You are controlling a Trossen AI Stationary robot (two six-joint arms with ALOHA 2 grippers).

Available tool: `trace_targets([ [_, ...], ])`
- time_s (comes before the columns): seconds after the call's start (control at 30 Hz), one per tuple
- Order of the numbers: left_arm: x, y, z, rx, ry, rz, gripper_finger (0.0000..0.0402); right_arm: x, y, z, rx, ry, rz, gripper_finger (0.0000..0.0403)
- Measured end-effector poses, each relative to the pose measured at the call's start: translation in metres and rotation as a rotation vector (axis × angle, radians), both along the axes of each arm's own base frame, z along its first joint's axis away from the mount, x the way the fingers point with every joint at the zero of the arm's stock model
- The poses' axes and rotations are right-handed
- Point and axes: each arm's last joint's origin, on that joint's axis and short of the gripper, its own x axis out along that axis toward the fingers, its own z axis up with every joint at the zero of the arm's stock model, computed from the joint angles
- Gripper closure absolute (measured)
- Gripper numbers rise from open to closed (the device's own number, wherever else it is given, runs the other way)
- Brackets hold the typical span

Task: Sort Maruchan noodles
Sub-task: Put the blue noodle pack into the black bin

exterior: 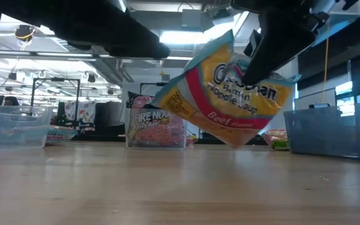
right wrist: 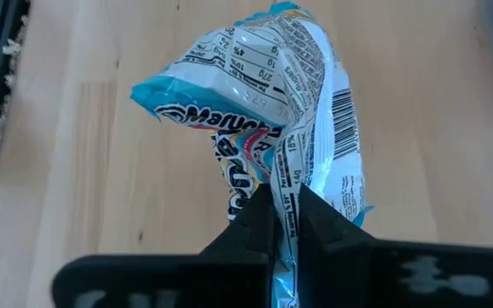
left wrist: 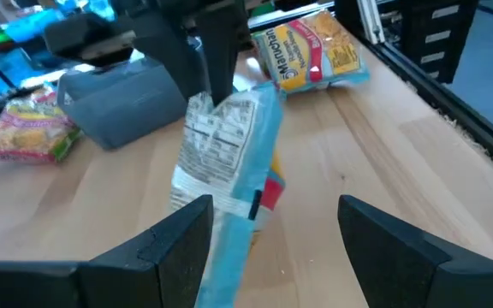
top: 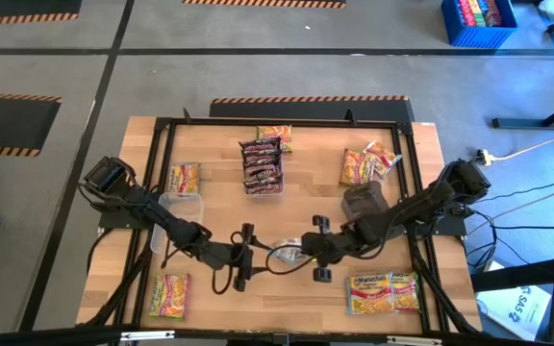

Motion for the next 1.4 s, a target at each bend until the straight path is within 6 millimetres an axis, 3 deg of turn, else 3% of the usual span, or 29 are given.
trace_targets([
  [0.17, 0.002, 0.0, 0.004, -0.087, -0.036, 0.009, 0.0155, 0.001, 0.001, 0.0, -0.005, -0.006, 0.016, 0.04],
  [0.6, 0.004, 0.007, 0.002, -0.047, -0.016, 0.032, 0.0153, 0.001, 0.0, 0.0, -0.036, -0.019, 0.013, 0.04],
  [1.03, 0.009, 0.019, -0.002, -0.082, 0.018, 0.086, 0.0058, 0.003, 0.001, 0.001, -0.025, -0.037, 0.024, 0.04],
  [1.2, 0.006, 0.014, -0.004, -0.071, 0.045, 0.047, 0.005, 0.004, 0.002, 0.002, -0.018, -0.052, 0.025, 0.04],
  [1.4, 0.005, 0.017, -0.008, -0.021, 0.054, 0.128, 0.0049, 0.011, 0.005, 0.0, 0.018, -0.098, 0.043, 0.04],
])
